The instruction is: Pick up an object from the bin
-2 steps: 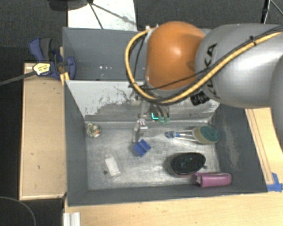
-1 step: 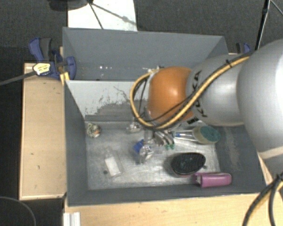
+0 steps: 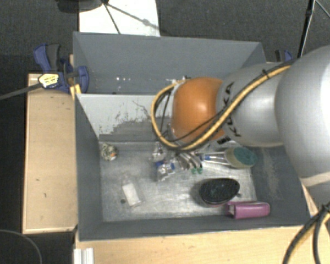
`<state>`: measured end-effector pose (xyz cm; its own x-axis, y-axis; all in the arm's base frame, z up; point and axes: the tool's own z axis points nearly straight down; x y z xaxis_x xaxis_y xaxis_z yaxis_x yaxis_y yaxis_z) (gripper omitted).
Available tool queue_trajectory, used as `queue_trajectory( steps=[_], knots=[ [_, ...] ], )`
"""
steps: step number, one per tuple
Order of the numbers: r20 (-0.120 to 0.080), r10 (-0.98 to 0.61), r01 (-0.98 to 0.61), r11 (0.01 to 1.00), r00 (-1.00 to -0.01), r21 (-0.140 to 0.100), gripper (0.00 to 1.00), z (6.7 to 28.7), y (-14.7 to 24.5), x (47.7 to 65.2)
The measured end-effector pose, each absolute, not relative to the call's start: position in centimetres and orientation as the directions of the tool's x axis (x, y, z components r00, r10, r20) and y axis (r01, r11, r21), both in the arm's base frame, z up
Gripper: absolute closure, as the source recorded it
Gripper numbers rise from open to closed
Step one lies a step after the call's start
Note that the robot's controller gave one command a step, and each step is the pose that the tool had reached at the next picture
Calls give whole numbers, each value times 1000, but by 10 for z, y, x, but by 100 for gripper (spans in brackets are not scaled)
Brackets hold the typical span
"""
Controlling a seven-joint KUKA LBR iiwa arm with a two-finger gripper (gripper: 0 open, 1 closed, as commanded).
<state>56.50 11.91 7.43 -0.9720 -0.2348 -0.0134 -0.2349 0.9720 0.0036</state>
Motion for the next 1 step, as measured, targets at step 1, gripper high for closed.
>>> queue_trajectory(
  steps=[1],
  knots=[
    [-11, -288, -288, 958, -958, -2, 100, 211, 98, 566]
  ],
)
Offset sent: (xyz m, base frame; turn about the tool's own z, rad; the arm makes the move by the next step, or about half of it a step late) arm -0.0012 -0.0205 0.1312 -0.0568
